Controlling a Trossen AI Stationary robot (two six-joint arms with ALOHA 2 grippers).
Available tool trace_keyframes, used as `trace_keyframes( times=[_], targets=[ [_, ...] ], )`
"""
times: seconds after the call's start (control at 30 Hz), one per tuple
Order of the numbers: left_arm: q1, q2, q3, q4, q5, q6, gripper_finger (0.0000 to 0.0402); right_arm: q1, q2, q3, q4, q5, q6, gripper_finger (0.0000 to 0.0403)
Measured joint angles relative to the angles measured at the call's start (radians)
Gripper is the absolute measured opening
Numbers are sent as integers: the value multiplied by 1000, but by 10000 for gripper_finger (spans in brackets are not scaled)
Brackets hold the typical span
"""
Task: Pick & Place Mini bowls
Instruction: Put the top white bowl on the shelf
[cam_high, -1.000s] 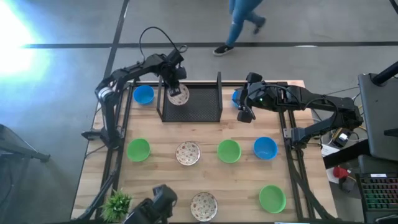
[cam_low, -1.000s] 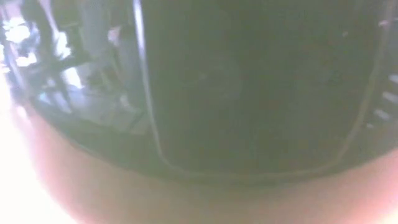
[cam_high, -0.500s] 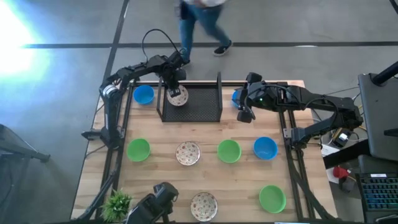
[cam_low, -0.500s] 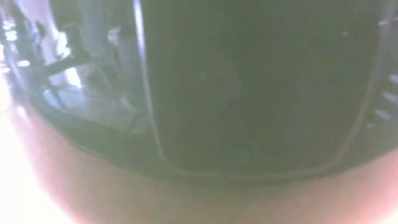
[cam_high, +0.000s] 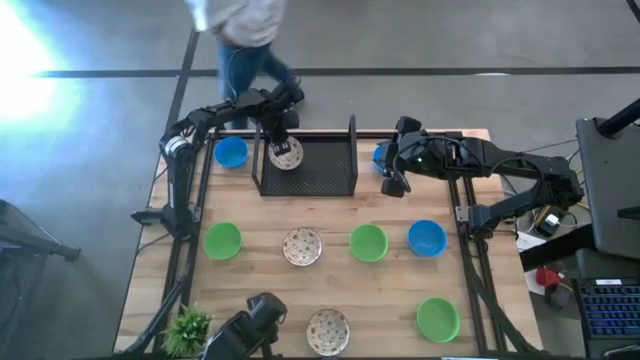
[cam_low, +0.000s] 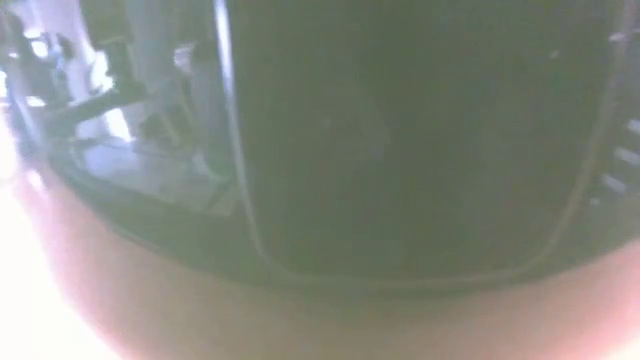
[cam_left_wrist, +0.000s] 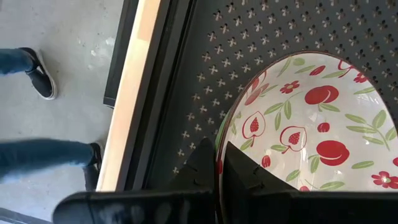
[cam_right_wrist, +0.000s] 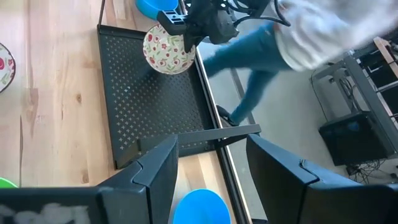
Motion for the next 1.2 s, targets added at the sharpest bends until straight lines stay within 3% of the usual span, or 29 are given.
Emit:
trace_keyframes(
  times=[1.2],
  targets=[
    [3,-3,-50,76,-12,-9,5,-1,0,0,17,1,-12,185]
  ],
)
